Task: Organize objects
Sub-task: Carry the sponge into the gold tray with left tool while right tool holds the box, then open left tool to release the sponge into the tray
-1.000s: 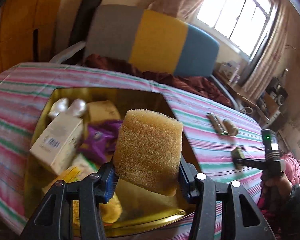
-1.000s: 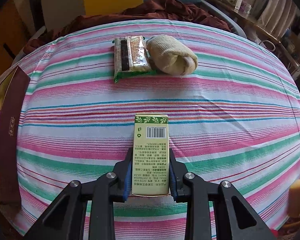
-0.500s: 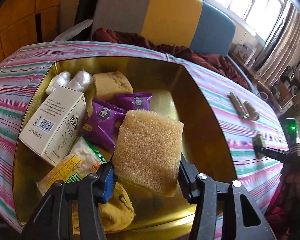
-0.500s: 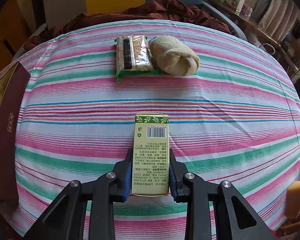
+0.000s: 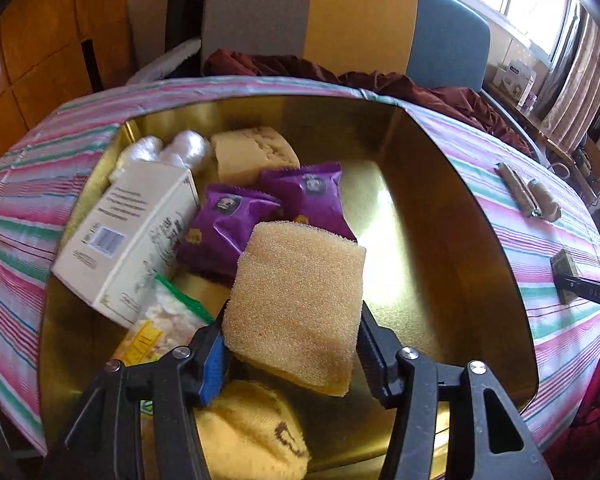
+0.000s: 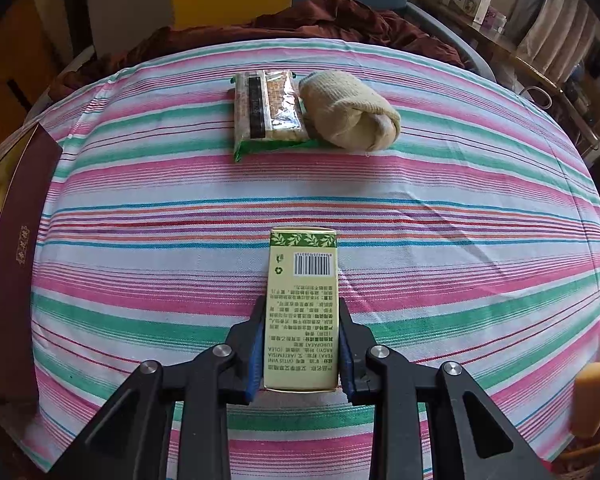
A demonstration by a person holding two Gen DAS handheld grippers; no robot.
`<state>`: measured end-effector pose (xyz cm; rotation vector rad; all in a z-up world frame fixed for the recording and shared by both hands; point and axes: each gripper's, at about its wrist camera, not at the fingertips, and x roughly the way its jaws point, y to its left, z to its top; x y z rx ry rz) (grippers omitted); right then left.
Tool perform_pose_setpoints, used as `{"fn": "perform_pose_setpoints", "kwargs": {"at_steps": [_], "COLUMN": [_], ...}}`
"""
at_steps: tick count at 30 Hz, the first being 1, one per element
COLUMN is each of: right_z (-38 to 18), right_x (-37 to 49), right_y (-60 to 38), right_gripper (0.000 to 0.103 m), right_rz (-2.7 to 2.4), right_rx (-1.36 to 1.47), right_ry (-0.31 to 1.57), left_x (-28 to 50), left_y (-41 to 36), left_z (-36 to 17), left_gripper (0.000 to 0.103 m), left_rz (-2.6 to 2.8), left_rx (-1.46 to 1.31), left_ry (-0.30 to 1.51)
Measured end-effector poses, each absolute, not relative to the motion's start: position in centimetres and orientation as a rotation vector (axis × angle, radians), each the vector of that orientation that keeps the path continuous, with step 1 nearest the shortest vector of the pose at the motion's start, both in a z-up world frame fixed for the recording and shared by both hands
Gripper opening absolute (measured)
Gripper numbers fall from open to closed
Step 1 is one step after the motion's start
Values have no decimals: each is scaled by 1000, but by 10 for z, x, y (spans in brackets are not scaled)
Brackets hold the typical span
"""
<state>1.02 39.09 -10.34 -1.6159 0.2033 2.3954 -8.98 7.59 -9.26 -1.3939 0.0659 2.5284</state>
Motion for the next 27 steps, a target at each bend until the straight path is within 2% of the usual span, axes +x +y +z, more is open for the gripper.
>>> {"fn": "perform_pose_setpoints", "kwargs": {"at_steps": [18, 27], "right_z": [-106, -110], "right_x": [14, 17], "right_y": [382, 374], "right_gripper": [30, 30], "right_rz": [2401, 2398], "right_rx": [-1608, -1605], "right_ry": [168, 150], "left_x": [-49, -44], "left_y": [52, 42], "left_z": [-28, -23], "left_gripper": [58, 58], "left_rz": [2717, 2706], "left_rx": [-1119, -1104], "left_ry": [119, 70]}}
